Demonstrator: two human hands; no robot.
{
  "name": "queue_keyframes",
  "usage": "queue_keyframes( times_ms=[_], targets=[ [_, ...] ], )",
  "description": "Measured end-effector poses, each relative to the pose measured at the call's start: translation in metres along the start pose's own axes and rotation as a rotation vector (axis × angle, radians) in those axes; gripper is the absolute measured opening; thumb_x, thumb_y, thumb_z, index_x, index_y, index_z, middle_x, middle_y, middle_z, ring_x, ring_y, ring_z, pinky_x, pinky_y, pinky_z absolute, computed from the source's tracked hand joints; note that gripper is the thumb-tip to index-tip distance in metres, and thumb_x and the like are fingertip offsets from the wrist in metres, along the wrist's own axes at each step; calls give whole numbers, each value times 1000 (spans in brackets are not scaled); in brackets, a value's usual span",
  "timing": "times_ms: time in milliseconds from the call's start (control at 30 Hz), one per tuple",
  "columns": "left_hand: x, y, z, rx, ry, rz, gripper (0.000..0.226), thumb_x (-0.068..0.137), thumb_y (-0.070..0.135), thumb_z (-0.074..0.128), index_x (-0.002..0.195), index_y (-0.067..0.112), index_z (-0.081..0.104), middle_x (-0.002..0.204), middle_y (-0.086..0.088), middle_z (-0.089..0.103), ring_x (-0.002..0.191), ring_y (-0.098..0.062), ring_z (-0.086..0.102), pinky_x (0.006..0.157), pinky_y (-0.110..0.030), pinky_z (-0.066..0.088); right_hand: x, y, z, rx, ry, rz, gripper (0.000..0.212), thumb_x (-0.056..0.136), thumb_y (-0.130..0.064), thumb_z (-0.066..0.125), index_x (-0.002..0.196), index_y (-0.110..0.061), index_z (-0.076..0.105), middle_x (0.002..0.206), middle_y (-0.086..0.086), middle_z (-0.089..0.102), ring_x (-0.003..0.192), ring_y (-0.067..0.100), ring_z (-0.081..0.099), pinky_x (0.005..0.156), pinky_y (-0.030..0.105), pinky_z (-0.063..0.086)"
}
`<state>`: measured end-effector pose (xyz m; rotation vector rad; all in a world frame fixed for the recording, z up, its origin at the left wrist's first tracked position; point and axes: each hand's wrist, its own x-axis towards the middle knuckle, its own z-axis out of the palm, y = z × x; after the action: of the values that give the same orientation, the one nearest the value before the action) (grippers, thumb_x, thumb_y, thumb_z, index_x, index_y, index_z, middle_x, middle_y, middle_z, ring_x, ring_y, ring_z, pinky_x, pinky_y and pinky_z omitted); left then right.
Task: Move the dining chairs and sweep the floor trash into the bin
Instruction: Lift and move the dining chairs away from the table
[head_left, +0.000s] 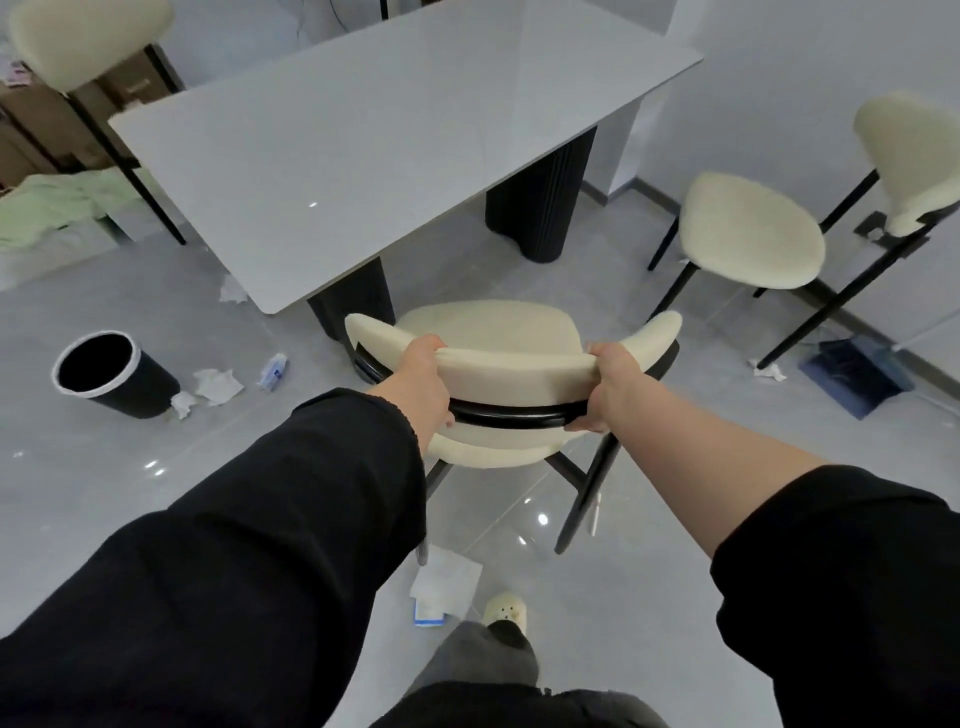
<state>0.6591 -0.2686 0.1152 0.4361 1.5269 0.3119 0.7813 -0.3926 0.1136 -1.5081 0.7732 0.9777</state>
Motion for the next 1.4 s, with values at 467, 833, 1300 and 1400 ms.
queue_keyframes(
  times_ms=[467, 833, 1300, 1400],
  targets=[
    [35, 32, 106, -320, 92, -50, 63, 83, 24, 70, 136, 11, 39, 135, -9, 44, 131, -35, 37, 112, -54, 28, 90, -131, 58, -319, -149, -31, 73, 85, -32, 68, 146, -14, 31, 148, 10, 37, 135, 40, 35, 109, 62, 29],
    [72, 28, 215, -492, 256, -39, 63, 70, 30, 77, 125, 15, 50, 112, -8, 51, 107, -35, 48, 101, -55, 38, 170, -237, 71, -521, -290, 15, 69, 80, -32, 71, 139, -16, 39, 136, 11, 46, 123, 40, 46, 102, 61, 38],
    [120, 19, 284, -459, 274, -13, 80, 38, 39, 76, 113, 22, 54, 100, -4, 61, 90, -30, 58, 85, -48, 50, 221, -308, 82, -657, -304, -36, 67, 77, -35, 73, 133, -17, 40, 129, 10, 50, 116, 38, 52, 99, 58, 43],
    [118, 20, 289, -462, 265, -1, 76, 46, 35, 76, 116, 22, 50, 107, -4, 57, 94, -28, 57, 86, -48, 50, 227, -309, 82, -642, -294, -44, 64, 77, -33, 73, 131, -17, 42, 124, 8, 53, 111, 36, 54, 97, 56, 45]
  ],
)
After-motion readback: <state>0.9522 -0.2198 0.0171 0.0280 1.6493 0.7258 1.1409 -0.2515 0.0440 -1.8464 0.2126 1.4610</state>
